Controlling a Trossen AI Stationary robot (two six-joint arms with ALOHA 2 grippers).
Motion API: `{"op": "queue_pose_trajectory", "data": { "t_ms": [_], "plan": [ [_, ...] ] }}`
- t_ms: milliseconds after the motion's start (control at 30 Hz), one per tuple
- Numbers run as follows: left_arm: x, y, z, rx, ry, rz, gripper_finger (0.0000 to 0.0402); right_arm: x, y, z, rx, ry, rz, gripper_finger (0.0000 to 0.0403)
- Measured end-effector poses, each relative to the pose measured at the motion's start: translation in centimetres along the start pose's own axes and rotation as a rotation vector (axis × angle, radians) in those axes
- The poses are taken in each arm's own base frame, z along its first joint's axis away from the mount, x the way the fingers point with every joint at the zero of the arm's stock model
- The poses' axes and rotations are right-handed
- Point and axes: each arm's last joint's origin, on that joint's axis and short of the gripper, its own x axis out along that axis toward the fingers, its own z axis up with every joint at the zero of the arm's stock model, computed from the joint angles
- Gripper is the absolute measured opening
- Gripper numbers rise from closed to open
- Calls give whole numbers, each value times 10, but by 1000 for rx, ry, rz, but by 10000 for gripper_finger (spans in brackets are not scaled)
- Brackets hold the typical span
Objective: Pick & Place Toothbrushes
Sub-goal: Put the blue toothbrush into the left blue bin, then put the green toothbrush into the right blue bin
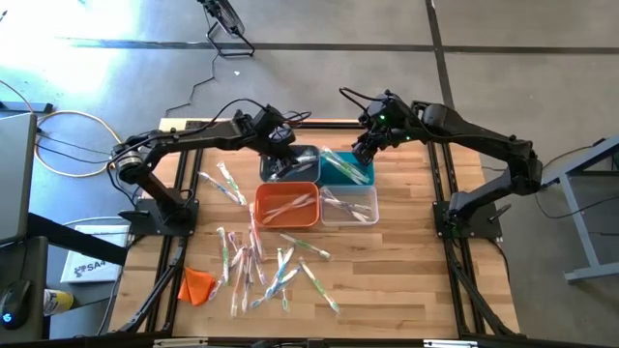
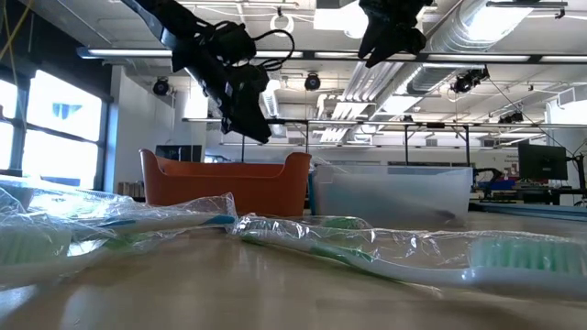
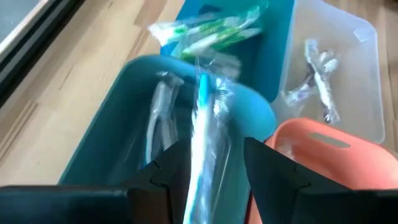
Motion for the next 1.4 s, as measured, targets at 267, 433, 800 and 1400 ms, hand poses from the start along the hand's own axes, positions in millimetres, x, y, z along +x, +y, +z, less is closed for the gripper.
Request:
{"op": "queue_pose_trajectory", "data": {
  "t_ms": [267,433,800,1400],
  "plan": [
    [0,-1,2,14,-23,3,143,0,0,0,0,0,0,148],
    [0,-1,3,-67,-30,10,143,0,0,0,0,0,0,148],
    [-14,-11,8,-108,-67,-26,130,0,0,0,0,0,0,148],
    [-123,-60,12,53,-278,-67,8,0,1,0,-3,-1,7,148]
  ]
}}
